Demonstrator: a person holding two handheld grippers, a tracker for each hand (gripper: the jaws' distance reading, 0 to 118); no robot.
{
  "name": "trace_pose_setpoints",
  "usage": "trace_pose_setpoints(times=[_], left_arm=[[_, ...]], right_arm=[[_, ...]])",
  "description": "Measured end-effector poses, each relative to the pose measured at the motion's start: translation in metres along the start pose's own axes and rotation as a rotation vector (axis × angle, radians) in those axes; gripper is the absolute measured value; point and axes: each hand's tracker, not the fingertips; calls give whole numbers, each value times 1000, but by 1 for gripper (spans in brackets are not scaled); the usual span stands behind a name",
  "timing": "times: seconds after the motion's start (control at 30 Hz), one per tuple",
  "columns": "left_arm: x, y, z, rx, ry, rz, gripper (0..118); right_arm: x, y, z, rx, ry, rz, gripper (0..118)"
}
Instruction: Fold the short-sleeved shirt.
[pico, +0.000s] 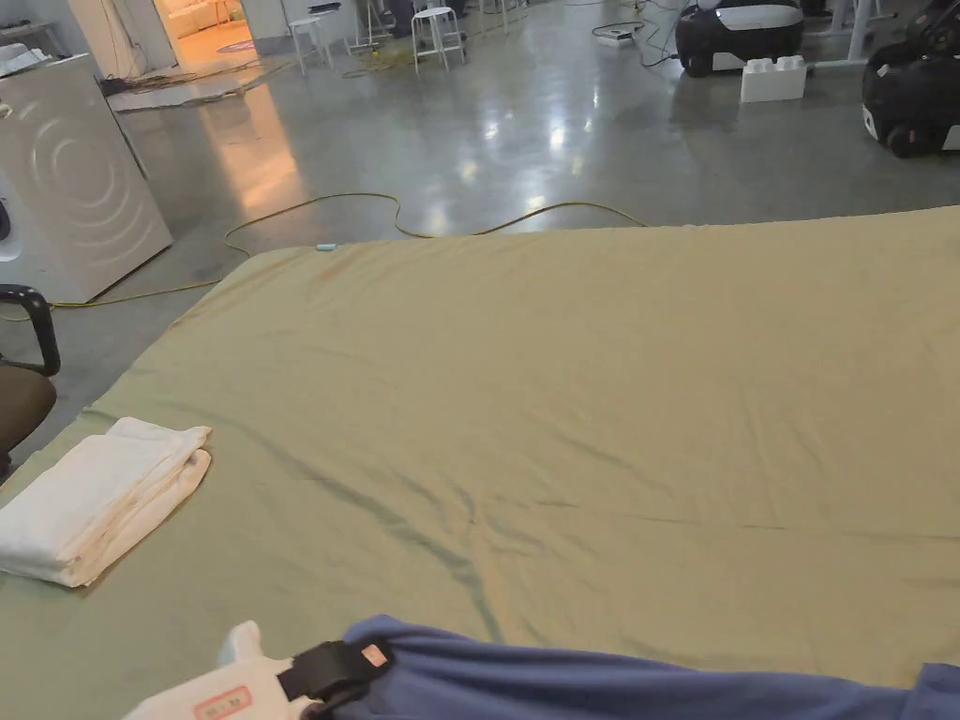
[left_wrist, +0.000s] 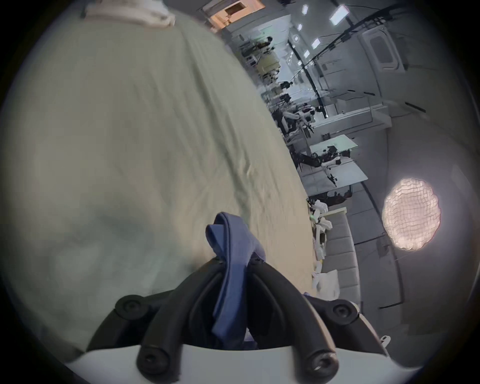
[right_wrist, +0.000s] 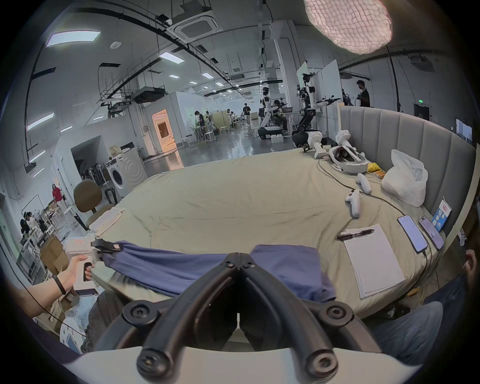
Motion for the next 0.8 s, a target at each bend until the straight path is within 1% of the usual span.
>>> trace_pose_setpoints(times=[0.07, 0.17, 0.2, 0.27, 0.33, 0.4, 0.47, 0.53, 0.6, 0.67, 0.7, 0.77, 0.8], left_arm=[[9, 22, 20, 35, 69, -73, 10], [43, 42, 45, 50, 203, -253, 10], [56, 41, 47, 53, 190, -297, 10], [86, 27, 43, 23, 121, -323, 10], [116, -1, 22, -35, 68, -394, 10], [141, -35, -10, -100, 54, -462, 10], [156, -67, -50, -174, 33, -460, 10], [171, -97, -96, -260, 69, -483, 10], [179, -122, -127, -313, 82, -516, 10], [185, -144, -151, -371, 60, -503, 10], [188, -153, -161, -372, 75, -505, 10], [194, -163, -170, -399, 137, -551, 10], [197, -166, -173, -384, 154, -575, 12]], right_arm=[[5, -3, 0, -1, 13, -33, 0], [12, -8, -5, -14, 39, -90, 0], [13, -9, -6, -14, 35, -98, 0], [14, -11, -7, -12, 37, -121, 0], [16, -13, -6, -2, 56, -162, 0], [18, -13, -4, 6, 74, -186, 0], [18, -14, 2, 13, 69, -183, 0], [18, -15, 11, 20, 41, -155, 0], [20, -21, 21, 16, 13, -133, 0], [24, -30, 32, 11, 7, -137, 0], [25, -34, 35, 3, 4, -144, 0], [31, -44, 38, -13, -20, -167, 0], [36, -49, 38, -23, -28, -183, 0]])
